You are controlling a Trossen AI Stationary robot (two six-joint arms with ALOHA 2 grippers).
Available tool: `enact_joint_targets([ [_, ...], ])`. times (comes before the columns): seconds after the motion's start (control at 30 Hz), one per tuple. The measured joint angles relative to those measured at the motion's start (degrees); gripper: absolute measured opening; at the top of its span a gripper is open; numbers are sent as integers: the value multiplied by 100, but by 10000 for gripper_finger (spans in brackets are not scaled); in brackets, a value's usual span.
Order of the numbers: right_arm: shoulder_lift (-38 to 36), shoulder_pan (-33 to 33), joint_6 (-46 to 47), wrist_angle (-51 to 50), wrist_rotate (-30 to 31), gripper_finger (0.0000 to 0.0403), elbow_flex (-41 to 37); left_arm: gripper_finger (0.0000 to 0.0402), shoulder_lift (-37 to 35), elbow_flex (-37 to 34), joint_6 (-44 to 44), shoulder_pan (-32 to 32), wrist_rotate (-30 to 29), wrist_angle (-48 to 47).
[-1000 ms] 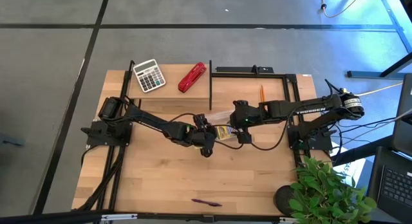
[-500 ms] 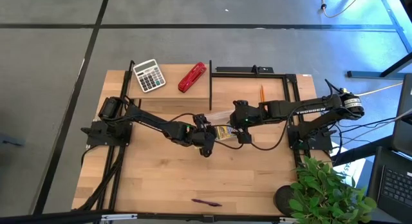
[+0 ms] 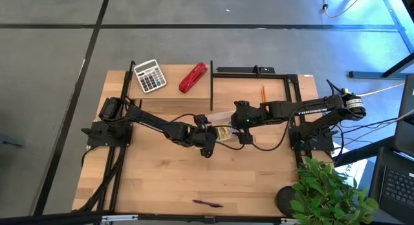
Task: Pack school essentials
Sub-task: Put the green eraser into the supply box
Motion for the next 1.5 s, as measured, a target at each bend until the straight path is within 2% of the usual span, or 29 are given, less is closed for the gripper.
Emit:
enact_joint_targets([
  [0.6,0,4,-2,21,-3,369,2,397,-533,-4,7,-126,61,-38],
  [0.93,0,2,-2,74,-4,369,2,397,-1230,-2,21,-620,63,-195],
  [1.13,0,2,-2,121,-2,369,2,397,-1470,-2,-173,-1208,93,-833],
  [1.37,0,2,-2,214,-2,369,2,397,-1556,-2,-1275,-1678,1060,-1119],
  [1.5,0,2,0,223,-4,369,2,397,-1554,-2,-1646,-1928,1225,-1118],
])
